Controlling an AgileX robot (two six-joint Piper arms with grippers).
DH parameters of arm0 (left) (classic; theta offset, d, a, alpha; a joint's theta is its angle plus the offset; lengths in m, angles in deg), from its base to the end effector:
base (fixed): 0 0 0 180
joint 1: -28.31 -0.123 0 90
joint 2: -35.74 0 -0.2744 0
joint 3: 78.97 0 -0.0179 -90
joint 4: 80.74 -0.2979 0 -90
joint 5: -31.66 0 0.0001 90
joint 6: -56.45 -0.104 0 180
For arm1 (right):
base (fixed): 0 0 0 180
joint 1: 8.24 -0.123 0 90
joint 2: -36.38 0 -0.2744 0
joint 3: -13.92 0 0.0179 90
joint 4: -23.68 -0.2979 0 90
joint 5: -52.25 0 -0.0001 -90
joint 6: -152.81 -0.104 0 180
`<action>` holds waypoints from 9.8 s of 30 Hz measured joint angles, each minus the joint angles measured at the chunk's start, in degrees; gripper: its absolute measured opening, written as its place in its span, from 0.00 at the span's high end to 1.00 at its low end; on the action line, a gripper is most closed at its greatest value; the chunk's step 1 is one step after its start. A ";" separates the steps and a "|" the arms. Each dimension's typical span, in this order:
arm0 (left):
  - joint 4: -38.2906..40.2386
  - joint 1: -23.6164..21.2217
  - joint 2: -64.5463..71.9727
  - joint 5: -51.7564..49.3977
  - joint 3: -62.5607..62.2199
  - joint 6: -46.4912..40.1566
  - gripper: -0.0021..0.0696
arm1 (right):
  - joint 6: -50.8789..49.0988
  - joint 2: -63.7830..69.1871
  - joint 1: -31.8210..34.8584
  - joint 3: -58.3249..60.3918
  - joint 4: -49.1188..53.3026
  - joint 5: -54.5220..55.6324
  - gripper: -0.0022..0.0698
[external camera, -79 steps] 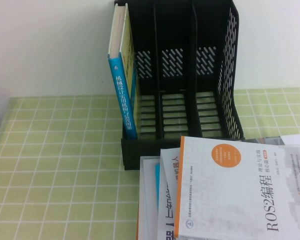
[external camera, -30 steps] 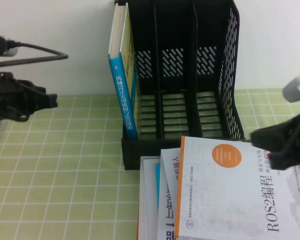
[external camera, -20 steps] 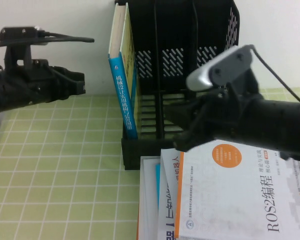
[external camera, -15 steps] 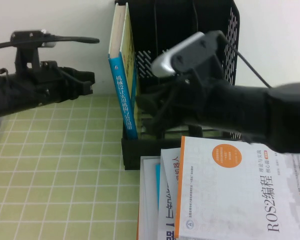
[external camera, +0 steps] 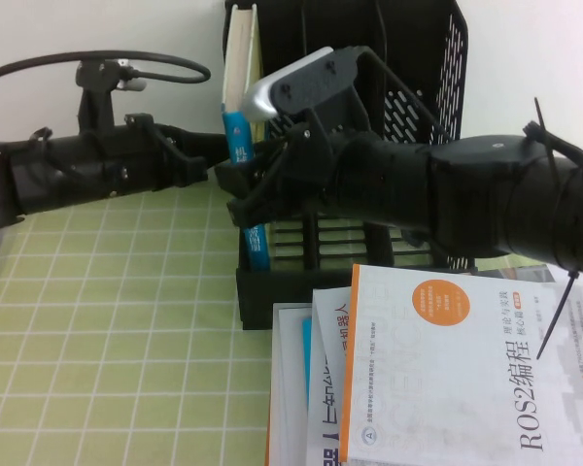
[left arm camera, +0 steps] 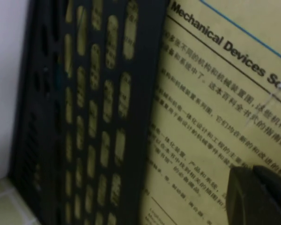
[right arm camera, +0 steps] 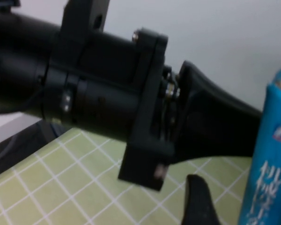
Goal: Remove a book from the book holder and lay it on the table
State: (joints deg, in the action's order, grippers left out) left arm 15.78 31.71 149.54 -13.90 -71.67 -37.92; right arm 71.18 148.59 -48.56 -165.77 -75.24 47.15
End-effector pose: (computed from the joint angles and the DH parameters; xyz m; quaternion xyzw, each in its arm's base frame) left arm 0.4366 -0.0999 0.2052 0.1976 0.7791 -0.3584 0.4748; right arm 0.3615 0.3189 0.2411 -0.3042 0.7693 0.2300 0.5126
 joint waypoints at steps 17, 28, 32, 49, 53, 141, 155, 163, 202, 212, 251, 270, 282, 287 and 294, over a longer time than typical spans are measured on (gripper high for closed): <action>0.00 1.97 4.37 -2.60 -2.78 0.33 0.97 | 0.00 4.97 0.58 -5.27 -0.56 9.05 0.40; -3.53 1.73 4.37 1.37 -2.78 3.54 0.97 | 0.52 10.13 0.58 -12.63 -1.07 9.55 0.48; -4.78 1.73 4.37 1.25 -2.80 3.87 0.97 | 1.68 10.19 0.58 -12.98 -1.38 10.24 0.49; -19.75 1.33 -15.16 3.06 -2.80 17.22 0.97 | 4.92 -9.39 1.05 -12.52 -2.12 12.43 0.66; -25.82 -2.25 -22.78 2.95 -2.80 28.51 0.97 | 5.16 -16.42 1.14 -12.52 -1.86 6.06 0.67; -46.59 -6.94 -82.90 -2.04 38.38 57.46 0.97 | -76.18 -37.47 -17.58 -7.54 105.41 -53.10 0.96; -44.61 -6.85 -100.99 5.08 52.10 57.46 0.97 | -53.09 -52.26 3.80 31.57 72.02 -30.88 0.97; -44.61 -6.85 -100.99 4.40 52.34 57.46 0.97 | -49.60 -56.68 4.50 41.06 70.27 -21.90 0.97; -83.91 -7.31 -106.37 25.55 70.88 104.67 0.97 | -49.24 -49.60 4.59 41.65 65.18 -25.50 0.97; -83.91 -7.31 -106.37 25.45 70.88 104.90 0.97 | -49.24 -50.99 4.73 41.65 64.73 -25.92 0.97; -83.91 -7.31 -106.37 25.45 70.88 104.90 0.97 | -101.15 -104.50 42.33 71.14 96.79 -17.34 0.97; -83.91 -7.31 -106.37 25.45 70.88 104.90 0.97 | -86.69 -104.66 42.33 77.69 90.81 -17.69 0.97; -83.91 -7.31 -106.37 25.45 70.88 104.90 0.97 | -85.29 -104.66 42.33 77.96 88.26 -16.55 0.97; -83.91 -7.31 -106.37 25.45 70.88 104.90 0.97 | -85.29 -104.66 42.33 77.96 87.93 -16.55 0.97; -83.91 -7.31 -106.37 25.45 70.88 104.90 0.97 | -85.29 -104.66 42.33 77.96 87.66 -16.55 0.97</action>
State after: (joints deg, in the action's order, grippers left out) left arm -68.13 24.40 43.17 11.55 -0.79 66.97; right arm -14.11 43.93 -6.23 -87.81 12.41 30.60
